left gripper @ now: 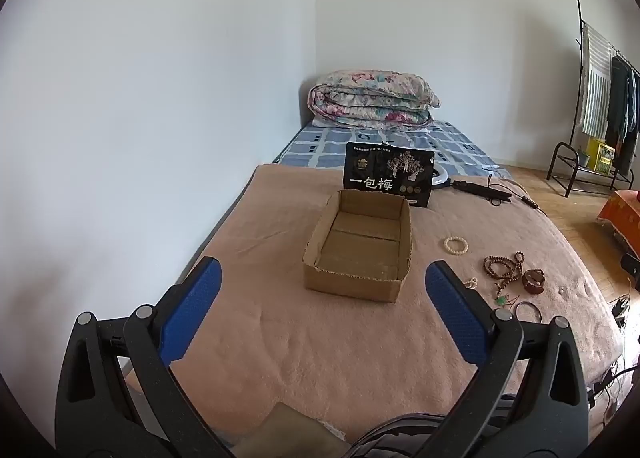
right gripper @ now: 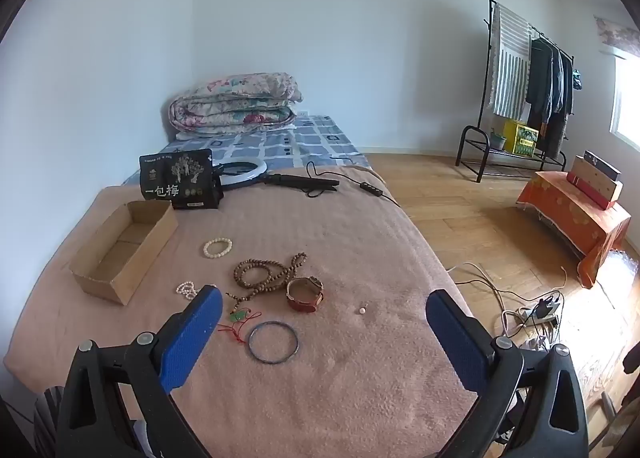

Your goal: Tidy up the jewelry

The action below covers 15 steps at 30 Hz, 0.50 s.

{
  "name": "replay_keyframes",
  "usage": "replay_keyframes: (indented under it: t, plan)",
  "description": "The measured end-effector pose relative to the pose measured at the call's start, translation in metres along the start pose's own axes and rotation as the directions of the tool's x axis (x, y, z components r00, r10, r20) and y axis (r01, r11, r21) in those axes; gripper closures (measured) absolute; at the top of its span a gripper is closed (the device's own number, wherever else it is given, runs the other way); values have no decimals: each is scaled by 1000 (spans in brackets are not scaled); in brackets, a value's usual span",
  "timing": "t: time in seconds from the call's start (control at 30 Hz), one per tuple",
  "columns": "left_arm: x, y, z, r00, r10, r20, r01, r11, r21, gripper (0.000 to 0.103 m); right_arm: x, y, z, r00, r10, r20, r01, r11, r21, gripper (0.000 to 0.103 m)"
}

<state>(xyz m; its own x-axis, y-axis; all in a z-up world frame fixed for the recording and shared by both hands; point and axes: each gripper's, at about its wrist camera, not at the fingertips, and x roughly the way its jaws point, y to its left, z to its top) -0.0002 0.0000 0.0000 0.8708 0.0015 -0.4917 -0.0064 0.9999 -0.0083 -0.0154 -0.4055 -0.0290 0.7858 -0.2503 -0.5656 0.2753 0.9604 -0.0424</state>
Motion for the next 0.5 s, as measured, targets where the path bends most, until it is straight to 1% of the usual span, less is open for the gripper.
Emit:
replay_keyframes:
  t: [0.2, 0.3, 0.5]
  plan:
    - [0, 1, 2, 1000, 18, 7, -18, 1000, 6, 0, 1, 2, 1, 1000, 12, 1, -12, 1000, 8, 0]
    - [0, 1, 3, 1000, 12, 7, -12, 1000, 7, 0, -1, -2, -1, 1000, 12, 0, -12, 1000, 4, 0]
    - [0, 0, 9, 1000, 11, 13, -11, 1000, 6, 0, -1, 0, 1, 1000, 8, 1, -8, 1000, 1, 0]
